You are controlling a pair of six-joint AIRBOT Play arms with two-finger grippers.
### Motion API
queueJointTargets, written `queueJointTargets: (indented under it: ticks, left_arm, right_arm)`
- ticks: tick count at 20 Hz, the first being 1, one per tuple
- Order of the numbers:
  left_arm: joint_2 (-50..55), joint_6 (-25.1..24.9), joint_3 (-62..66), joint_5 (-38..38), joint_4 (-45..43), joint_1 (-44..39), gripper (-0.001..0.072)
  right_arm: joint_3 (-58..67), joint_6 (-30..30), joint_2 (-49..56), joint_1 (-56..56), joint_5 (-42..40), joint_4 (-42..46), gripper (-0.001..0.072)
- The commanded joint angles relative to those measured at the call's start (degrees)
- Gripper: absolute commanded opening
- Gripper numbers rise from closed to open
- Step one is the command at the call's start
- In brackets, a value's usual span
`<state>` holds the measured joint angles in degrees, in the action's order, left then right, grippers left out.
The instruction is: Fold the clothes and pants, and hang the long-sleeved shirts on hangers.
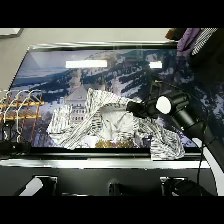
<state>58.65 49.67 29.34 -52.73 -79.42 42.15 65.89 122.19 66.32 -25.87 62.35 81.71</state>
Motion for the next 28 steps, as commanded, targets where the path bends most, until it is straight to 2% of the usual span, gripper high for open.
queueJointTargets:
  ticks: [1, 8, 12, 19, 21, 25, 28]
  left_arm:
    - [0.8, -0.2, 0.0, 0.1, 0.0, -0.1, 0.0043]
    - [0.3, -0.2, 1.7, -0.3, 0.1, -0.3, 0.0028]
    - [-0.7, -0.2, 8.2, -0.4, 5.2, -2.1, 0.0027]
    - [-1.1, -0.2, 20.2, -0.7, 13.1, -9.7, 0.0024]
    - [-2.3, -0.2, 23.7, -0.8, 13.9, -12.7, 0.0024]
    - [-7.8, -0.2, 27.7, -2.7, 13.9, -21.9, 0.0023]
    - [-13.8, 0.1, 26.7, -14.4, 14.0, -31.2, 0.0022]
  right_arm:
    - [0.0, 0.0, 0.0, 0.0, 0.1, 0.0, 0.0029]
    - [0.0, 0.0, 0.0, 0.0, 0.2, 0.2, 0.0029]
    - [0.0, 0.0, 0.0, 0.0, 0.5, 0.2, 0.0029]
    - [0.0, 0.0, 0.0, 0.0, 0.7, 0.7, 0.0028]
    - [0.0, 0.4, 0.0, 0.0, 0.5, 3.1, 0.0028]
    - [0.0, 6.8, 0.0, 0.0, 0.8, 7.5, 0.0028]
    - [0.0, 15.5, 0.0, 0.0, 0.5, 9.3, 0.0028]
